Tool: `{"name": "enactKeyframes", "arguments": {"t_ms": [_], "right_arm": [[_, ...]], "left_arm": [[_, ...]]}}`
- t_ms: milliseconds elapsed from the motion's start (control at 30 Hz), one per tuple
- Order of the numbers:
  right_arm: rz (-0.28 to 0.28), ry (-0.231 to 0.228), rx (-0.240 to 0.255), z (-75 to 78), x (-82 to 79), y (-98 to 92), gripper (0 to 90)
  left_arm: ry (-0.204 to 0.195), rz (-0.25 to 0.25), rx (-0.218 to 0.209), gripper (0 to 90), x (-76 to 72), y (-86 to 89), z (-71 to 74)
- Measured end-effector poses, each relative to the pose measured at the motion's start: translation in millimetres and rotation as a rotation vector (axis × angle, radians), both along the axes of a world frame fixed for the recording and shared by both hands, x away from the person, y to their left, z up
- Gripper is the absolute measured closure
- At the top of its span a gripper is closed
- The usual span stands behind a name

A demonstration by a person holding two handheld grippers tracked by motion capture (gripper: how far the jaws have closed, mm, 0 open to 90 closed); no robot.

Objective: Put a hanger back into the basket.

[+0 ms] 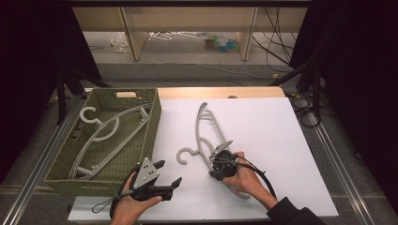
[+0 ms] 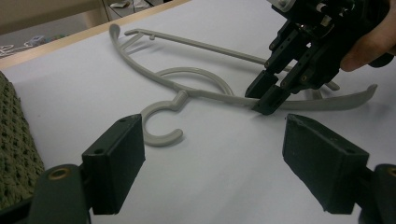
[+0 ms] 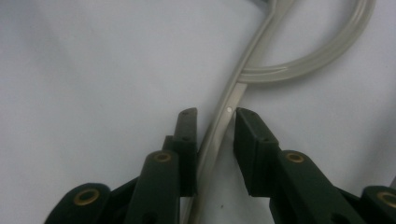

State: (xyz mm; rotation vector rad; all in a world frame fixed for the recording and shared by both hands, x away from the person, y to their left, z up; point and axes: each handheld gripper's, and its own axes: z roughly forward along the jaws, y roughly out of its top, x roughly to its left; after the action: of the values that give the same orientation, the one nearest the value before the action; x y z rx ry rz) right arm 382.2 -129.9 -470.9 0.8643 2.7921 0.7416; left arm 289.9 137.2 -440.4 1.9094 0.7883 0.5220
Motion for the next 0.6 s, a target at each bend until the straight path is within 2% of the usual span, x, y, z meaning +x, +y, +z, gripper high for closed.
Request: {"name": "enactKeyframes", "arguments": {"t_ms": [167, 267, 333, 367, 400, 533, 600], "right_arm": [[0.011, 0.039, -0.014, 2.9, 2.7, -10.3, 81.3], [0.060, 0.050, -0.035, 4.6, 1.1, -14.9, 81.5], [0.104, 0.039, -0.064, 5.7, -0.6, -18.6, 81.5], [0.116, 0.049, -0.064, 6.1, -1.2, -21.2, 81.5], [0.130, 0.053, -0.063, 6.3, -1.2, -23.4, 81.5], [0.147, 0.041, -0.080, 6.3, -2.4, -22.9, 80.8], [0.155, 0.048, -0.076, 6.5, -0.9, -22.3, 80.3]], "left_arm": [[0.002, 0.002, 0.004, 21.3, 0.2, 0.9, -0.2], [0.002, 0.001, -0.009, 21.4, 0.0, 0.9, -0.4], [0.001, 0.001, 0.008, 21.5, 0.4, 1.8, -0.3], [0.001, 0.000, 0.006, 21.5, 0.7, 1.5, -0.6], [-0.012, -0.009, 0.021, 21.5, 1.8, 2.2, -0.4], [0.007, -0.006, 0.000, 21.5, 0.8, -0.2, -1.4], [0.003, -0.005, 0.015, 21.5, 1.6, -0.3, -1.6]]}}
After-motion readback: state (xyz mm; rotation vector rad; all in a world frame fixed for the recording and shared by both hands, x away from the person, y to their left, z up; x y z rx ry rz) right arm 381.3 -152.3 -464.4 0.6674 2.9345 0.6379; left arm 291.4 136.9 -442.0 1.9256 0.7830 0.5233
